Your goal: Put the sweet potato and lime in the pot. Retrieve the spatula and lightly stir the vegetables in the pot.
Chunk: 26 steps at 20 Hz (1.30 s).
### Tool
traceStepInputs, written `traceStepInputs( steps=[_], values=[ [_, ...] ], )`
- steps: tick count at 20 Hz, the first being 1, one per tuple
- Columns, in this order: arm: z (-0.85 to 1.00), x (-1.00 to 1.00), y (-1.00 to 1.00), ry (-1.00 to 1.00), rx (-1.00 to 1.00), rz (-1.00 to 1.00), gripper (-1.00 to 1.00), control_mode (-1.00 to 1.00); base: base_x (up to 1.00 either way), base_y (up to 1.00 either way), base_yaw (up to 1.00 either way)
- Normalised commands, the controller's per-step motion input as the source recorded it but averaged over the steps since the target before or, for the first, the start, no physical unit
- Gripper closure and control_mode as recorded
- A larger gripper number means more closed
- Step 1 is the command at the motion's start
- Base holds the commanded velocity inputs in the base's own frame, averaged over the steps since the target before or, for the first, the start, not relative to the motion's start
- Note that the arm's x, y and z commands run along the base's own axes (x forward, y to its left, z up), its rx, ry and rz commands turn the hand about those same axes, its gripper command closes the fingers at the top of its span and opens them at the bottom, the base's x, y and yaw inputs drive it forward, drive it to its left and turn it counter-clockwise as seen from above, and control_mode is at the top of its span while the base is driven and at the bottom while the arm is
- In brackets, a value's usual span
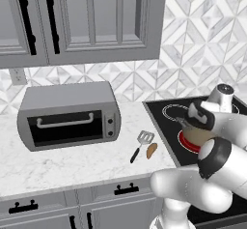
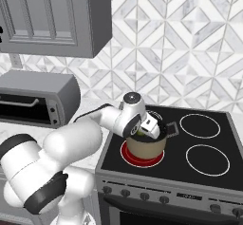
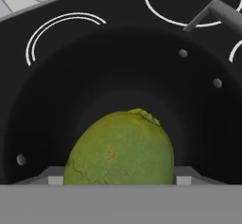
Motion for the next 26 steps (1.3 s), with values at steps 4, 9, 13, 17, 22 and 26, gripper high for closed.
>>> traceStepInputs(
  steps=[4,9,13,17,22,26],
  values=[
    [-0.08,0.0,0.0,0.0,0.0,0.0,-1.0,-1.0,0.0,0.0,0.0],
    [0.0,0.01,0.0,0.01,0.0,0.0,-1.0,-1.0,0.0,0.0,0.0],
    [0.2,0.0,0.0,0.0,0.0,0.0,-1.0,-1.0,0.0,0.0,0.0],
    [0.47,-0.04,0.03,0.0,0.0,0.0,-1.0,-1.0,0.0,0.0,0.0],
    [0.87,-0.81,0.52,-0.03,0.0,0.0,-1.0,-1.0,0.0,0.0,0.0],
    [0.62,-0.98,1.0,0.0,0.0,0.01,-1.0,-1.0,0.0,0.0,0.0]
  ],
)
